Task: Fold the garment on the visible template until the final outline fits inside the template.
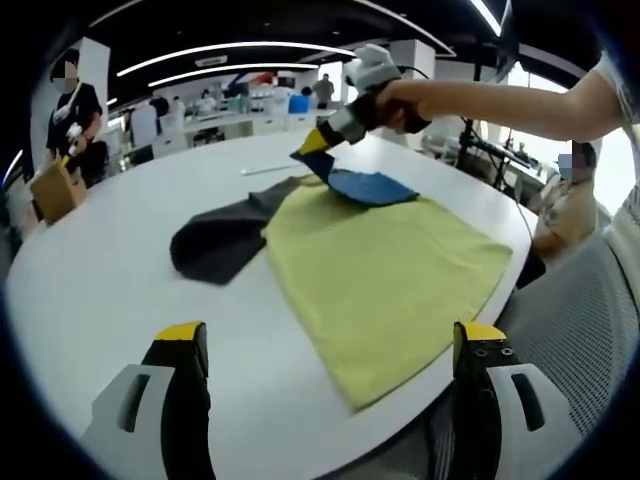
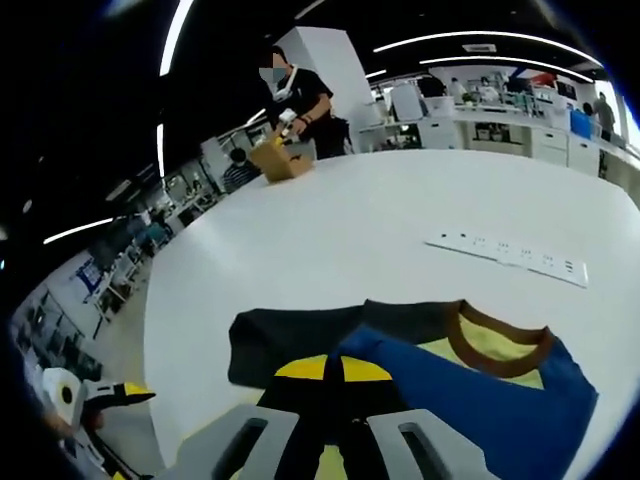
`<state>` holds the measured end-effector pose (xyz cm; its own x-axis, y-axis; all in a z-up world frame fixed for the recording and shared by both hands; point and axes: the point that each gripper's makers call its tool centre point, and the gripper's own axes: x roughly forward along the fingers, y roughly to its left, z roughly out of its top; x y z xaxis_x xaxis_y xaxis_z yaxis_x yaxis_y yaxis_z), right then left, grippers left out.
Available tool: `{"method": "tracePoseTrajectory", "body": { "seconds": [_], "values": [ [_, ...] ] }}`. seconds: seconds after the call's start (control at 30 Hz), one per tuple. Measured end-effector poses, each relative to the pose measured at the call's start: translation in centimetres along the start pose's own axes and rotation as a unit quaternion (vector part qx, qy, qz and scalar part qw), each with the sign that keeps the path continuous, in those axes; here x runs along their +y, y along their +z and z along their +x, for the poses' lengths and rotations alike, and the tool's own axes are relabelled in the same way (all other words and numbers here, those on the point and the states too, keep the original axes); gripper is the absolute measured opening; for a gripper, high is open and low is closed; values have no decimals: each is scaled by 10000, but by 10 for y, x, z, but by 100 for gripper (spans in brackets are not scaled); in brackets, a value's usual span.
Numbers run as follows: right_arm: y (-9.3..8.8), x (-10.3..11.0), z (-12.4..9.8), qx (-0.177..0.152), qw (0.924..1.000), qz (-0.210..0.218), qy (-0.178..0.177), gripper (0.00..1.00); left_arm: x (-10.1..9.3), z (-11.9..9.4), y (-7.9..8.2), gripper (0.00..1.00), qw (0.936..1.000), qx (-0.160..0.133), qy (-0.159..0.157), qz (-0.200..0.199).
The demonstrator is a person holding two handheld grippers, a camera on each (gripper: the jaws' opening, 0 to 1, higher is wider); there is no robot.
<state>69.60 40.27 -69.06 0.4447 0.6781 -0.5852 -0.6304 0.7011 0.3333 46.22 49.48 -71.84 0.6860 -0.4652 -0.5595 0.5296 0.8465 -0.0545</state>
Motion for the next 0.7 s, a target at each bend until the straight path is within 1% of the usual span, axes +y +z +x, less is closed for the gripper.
{"method": "tracePoseTrajectory", "body": {
  "seconds": [0.13,0.3,0.4,0.43,0.5,0.53,0.67,0.7],
  "values": [
    [-10,0,6,139,9998,-145,-64,0,0,-1,0,99,10000,-6,13,17],
    [-20,6,15,233,9990,-379,-67,0,0,-2,-2,99,10000,21,5,9],
    [-26,7,22,285,9986,-444,-93,0,-1,-2,-3,99,10000,34,4,37],
    [-29,7,24,314,9986,-422,-114,0,-1,-3,-3,99,10000,43,-1,41],
    [-31,8,28,241,9996,-127,-75,0,-1,-4,-5,99,9999,94,-14,100],
    [-33,8,29,260,9996,-45,-58,0,2,-5,-6,99,9997,143,21,186],
    [-37,6,35,277,9995,-54,-154,0,9,-9,2,99,9998,41,48,197],
    [-38,7,36,276,9995,-31,-125,0,10,-9,3,99,9998,30,59,193]
  ]
}}
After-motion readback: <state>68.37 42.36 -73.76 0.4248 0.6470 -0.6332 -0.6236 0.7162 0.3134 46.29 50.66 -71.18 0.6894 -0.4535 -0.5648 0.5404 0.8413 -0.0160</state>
